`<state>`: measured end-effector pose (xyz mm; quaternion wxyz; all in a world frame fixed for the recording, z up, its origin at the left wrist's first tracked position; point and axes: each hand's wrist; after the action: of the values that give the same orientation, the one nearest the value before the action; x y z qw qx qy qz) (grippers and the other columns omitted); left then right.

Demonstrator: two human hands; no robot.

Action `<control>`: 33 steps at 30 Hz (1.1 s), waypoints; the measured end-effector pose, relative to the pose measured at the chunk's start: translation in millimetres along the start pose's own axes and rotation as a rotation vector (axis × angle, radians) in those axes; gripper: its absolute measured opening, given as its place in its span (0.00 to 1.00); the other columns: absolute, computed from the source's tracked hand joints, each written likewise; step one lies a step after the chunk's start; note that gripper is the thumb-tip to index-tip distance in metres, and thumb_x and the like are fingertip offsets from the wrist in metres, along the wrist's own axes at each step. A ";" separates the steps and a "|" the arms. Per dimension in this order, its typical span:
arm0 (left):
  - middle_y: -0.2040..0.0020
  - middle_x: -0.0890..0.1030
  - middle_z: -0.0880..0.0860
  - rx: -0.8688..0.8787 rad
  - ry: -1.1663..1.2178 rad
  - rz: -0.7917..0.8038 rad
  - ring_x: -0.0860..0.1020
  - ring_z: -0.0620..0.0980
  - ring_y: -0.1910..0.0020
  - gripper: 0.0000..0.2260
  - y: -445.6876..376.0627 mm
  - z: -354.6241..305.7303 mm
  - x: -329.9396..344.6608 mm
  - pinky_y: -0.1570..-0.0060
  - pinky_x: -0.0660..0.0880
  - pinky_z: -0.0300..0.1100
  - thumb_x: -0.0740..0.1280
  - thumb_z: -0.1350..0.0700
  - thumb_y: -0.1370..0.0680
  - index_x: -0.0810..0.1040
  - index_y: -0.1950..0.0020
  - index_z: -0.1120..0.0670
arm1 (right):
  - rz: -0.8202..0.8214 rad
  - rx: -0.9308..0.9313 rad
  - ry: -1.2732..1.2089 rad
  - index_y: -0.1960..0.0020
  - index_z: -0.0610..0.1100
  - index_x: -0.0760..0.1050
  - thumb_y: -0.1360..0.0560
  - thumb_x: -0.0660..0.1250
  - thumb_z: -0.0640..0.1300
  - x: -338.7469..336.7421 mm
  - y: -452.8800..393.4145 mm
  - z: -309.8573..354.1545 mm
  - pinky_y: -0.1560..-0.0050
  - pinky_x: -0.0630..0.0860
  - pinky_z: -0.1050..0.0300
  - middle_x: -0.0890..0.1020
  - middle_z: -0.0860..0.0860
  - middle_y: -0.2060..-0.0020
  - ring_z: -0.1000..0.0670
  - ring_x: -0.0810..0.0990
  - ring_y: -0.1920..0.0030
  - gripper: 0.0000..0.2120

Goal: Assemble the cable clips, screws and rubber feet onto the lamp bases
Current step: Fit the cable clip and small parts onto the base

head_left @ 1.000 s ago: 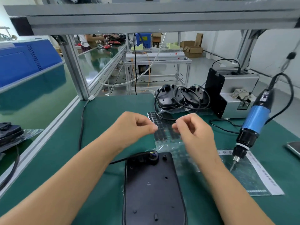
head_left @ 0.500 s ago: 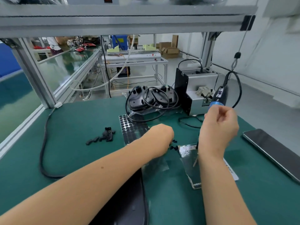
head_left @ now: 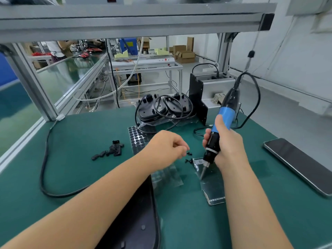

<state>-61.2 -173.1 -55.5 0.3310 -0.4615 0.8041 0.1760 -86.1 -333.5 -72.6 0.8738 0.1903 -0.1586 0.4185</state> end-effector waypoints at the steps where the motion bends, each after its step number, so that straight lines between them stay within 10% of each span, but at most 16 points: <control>1: 0.61 0.85 0.49 -0.060 0.198 0.008 0.80 0.43 0.63 0.05 6.7 1.4 -2.5 0.62 0.77 0.33 0.67 0.61 0.22 0.83 0.54 0.55 | 0.034 -0.001 -0.078 0.54 0.42 0.73 0.24 0.69 0.54 4.2 2.7 -0.1 0.70 0.76 0.58 0.79 0.48 0.68 0.53 0.77 0.73 0.14; 10: 0.67 0.82 0.55 -0.439 1.254 -0.031 0.76 0.43 0.72 0.05 49.5 10.6 -25.4 0.71 0.74 0.31 0.64 0.67 0.22 0.79 0.50 0.66 | 0.332 -0.015 -0.659 0.48 0.42 0.71 0.26 0.65 0.58 36.1 35.0 0.8 0.64 0.76 0.58 0.78 0.49 0.65 0.52 0.76 0.68 0.20; 33: 0.57 0.84 0.64 -0.388 1.276 -0.178 0.84 0.51 0.64 0.06 70.8 4.7 -13.7 0.66 0.79 0.35 0.64 0.72 0.25 0.78 0.50 0.68 | 0.307 -0.135 -0.676 0.43 0.42 0.69 0.23 0.61 0.60 40.7 46.5 -1.9 0.62 0.76 0.58 0.78 0.49 0.62 0.53 0.76 0.66 0.21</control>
<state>-115.4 -125.5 -51.0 -0.2848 -0.5905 0.7549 -0.0180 -98.4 -278.4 -47.2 0.7098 0.2335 -0.4922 0.4466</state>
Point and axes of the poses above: each hand's wrist, its own y-axis away from the middle knuckle, its own x-axis out of the palm, z = x × y
